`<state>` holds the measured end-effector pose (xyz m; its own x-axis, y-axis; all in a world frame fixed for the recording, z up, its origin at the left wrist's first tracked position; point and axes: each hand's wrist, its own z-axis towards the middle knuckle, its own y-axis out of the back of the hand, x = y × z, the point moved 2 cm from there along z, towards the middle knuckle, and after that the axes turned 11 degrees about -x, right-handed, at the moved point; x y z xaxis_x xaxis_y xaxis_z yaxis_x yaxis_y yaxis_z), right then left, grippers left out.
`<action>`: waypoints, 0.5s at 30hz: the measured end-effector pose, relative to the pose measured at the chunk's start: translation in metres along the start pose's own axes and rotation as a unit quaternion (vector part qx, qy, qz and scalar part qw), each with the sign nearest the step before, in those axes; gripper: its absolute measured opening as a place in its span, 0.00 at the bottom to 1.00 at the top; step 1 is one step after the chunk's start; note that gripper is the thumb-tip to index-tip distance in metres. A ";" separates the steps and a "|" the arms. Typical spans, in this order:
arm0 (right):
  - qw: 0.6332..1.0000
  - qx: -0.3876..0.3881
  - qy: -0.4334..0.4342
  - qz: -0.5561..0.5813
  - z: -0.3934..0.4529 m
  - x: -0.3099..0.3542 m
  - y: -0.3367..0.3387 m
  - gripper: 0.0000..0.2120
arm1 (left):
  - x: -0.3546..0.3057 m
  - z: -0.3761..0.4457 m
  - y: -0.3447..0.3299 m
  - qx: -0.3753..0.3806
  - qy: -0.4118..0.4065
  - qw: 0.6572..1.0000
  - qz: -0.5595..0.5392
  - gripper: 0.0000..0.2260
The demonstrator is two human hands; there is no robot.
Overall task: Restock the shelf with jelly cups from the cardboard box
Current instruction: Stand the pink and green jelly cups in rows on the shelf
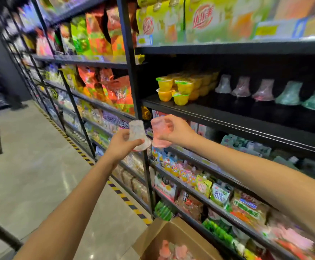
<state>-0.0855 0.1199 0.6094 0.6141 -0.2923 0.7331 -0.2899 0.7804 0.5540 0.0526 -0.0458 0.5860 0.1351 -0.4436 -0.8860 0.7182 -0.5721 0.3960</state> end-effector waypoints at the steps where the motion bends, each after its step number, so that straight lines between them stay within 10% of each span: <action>1: 1.000 -0.004 0.004 -0.005 -0.002 0.003 0.002 0.29 | -0.001 -0.001 0.001 0.001 0.005 1.000 -0.004 0.10; 15: 0.996 -0.069 -0.043 -0.036 -0.033 0.006 0.063 0.30 | -0.041 -0.003 -0.034 0.091 -0.047 0.994 -0.023 0.16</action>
<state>-0.0755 0.1856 0.6354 0.5623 -0.3925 0.7279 -0.1402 0.8222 0.5517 0.0245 -0.0063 0.6087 0.0336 -0.4720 -0.8809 0.5849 -0.7054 0.4003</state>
